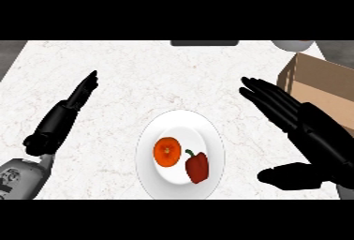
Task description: Pick the bell pepper from the plate and place it in the cardboard box
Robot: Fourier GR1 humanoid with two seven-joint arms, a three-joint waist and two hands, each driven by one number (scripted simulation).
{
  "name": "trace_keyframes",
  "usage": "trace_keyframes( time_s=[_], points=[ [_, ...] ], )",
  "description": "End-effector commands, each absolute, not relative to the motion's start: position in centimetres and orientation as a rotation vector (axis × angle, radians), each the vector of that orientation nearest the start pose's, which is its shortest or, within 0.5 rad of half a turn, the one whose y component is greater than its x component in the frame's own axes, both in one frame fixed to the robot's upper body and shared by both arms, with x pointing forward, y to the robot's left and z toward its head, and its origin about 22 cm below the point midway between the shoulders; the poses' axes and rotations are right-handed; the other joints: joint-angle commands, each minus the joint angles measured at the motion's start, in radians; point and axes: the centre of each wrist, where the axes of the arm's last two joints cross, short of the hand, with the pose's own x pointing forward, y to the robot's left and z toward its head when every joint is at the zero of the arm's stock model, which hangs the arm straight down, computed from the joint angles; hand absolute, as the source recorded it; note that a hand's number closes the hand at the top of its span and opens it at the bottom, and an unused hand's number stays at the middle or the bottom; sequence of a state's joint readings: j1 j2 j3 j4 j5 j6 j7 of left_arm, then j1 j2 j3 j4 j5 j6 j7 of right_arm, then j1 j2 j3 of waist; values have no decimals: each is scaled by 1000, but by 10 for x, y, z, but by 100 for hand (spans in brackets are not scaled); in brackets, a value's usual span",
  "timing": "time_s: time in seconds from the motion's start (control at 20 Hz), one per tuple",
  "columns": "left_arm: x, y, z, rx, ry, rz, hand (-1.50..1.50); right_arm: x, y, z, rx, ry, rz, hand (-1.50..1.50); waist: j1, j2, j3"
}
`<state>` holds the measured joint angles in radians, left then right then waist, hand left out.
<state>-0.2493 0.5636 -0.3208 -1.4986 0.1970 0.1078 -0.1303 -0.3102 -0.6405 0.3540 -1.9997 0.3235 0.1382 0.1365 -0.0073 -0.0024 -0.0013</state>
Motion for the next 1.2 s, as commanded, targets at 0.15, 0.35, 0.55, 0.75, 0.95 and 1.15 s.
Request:
trace_keyframes(
  time_s=[0.15,0.35,0.55,0.75,0.95,1.15],
  points=[
    [293,269,61,106,-1747,-542,0,219,-176,188,-576,-1587,1629,-150,14,-1,-3],
    [301,281,79,94,-1757,-534,0,204,-137,167,-558,-1441,1765,-150,20,0,-2],
    [304,272,70,81,-1731,-527,0,187,-99,173,-661,-1349,1844,-150,7,-1,-2],
    [289,276,50,98,-1736,-537,0,192,-60,169,-684,-1231,1852,-150,16,0,-1],
    [291,264,52,108,-1743,-516,0,176,-58,159,-689,-1165,1844,-150,4,-1,0],
    [294,270,61,99,-1756,-516,0,188,-49,158,-657,-1128,1836,-150,7,0,0]
  ],
)
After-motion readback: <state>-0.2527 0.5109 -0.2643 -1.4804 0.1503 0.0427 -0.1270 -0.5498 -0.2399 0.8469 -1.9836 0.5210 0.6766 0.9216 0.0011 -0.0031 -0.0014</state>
